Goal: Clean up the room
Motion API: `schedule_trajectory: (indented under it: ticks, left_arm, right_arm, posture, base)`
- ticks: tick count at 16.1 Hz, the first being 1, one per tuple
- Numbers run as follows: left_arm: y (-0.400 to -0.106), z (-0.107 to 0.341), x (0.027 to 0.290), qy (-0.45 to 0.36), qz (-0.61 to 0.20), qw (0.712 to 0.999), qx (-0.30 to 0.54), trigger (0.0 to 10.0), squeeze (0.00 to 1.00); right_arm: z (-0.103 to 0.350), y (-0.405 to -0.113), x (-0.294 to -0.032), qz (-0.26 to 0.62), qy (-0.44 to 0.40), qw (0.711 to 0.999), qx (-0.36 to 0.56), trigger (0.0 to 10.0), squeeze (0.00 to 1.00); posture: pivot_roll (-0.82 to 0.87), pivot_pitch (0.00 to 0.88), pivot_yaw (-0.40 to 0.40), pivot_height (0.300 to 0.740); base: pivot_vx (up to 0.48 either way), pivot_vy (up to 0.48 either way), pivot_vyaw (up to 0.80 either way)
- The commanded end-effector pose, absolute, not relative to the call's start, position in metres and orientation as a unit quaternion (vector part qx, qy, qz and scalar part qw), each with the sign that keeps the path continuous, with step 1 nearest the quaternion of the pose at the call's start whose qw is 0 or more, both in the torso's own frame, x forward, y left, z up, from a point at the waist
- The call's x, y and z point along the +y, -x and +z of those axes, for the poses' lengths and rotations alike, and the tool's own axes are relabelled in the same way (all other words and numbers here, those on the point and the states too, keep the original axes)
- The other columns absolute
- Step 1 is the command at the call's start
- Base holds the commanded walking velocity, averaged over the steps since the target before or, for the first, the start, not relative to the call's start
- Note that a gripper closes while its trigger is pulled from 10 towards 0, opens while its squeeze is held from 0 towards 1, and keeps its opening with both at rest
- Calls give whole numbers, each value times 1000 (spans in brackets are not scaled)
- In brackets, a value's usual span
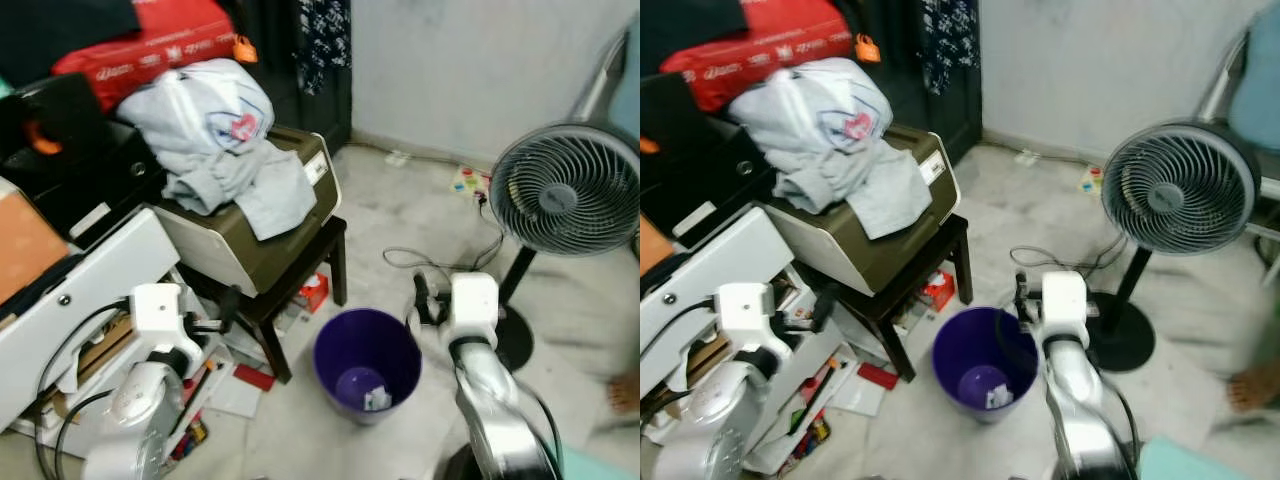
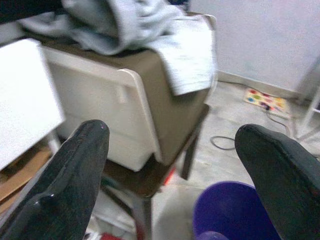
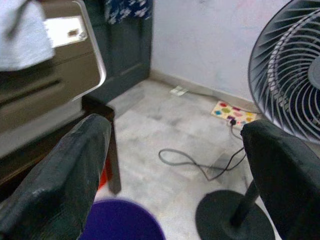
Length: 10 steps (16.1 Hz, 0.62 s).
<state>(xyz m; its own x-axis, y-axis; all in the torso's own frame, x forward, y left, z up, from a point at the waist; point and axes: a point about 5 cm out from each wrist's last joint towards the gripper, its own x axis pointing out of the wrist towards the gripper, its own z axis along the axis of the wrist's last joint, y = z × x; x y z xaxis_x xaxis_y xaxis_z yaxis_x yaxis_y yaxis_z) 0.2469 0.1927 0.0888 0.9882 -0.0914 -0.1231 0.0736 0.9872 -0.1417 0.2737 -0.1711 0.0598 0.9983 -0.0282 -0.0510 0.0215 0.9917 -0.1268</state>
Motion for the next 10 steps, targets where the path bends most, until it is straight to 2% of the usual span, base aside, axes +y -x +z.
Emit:
schedule_trajectory:
  ticks: [1, 4, 5, 6, 7, 10]
  left_arm:
    - [-244, 87, 200, 66, -30, 995, 61, 10000, 0]
    - [-235, 87, 207, 67, -21, 996, 52, 10000, 0]
    - [-234, 88, 209, 68, -17, 996, 48, 10000, 0]
    - [-233, 92, 210, 73, -13, 996, 41, 10000, 0]
    - [-234, 97, 209, 78, -11, 996, 31, 10000, 0]
    - [-239, 99, 205, 81, -17, 996, 20, 10000, 0]
  right_arm:
    - [63, -267, -171, 7, 65, 997, 30, 10000, 1000]
    - [57, -253, -180, 15, 78, 996, 47, 10000, 894]
    - [57, -253, -180, 16, 79, 996, 48, 10000, 773]
    - [57, -252, -180, 18, 81, 995, 51, 10000, 349]
    - [57, -251, -179, 20, 83, 995, 54, 10000, 0]
    - [60, -248, -176, 31, 97, 993, 55, 10000, 0]
  posture:
    - [-80, 0, 70, 740]
    - [-87, 0, 70, 740]
    - [-86, 0, 72, 740]
    - [-87, 0, 74, 740]
    - [-84, 0, 75, 740]
    - [-88, 0, 77, 740]
  base:
    - [0, 0, 0]
    - [0, 0, 0]
    - [0, 0, 0]
    - [0, 0, 0]
    - [0, 0, 0]
    - [0, 0, 0]
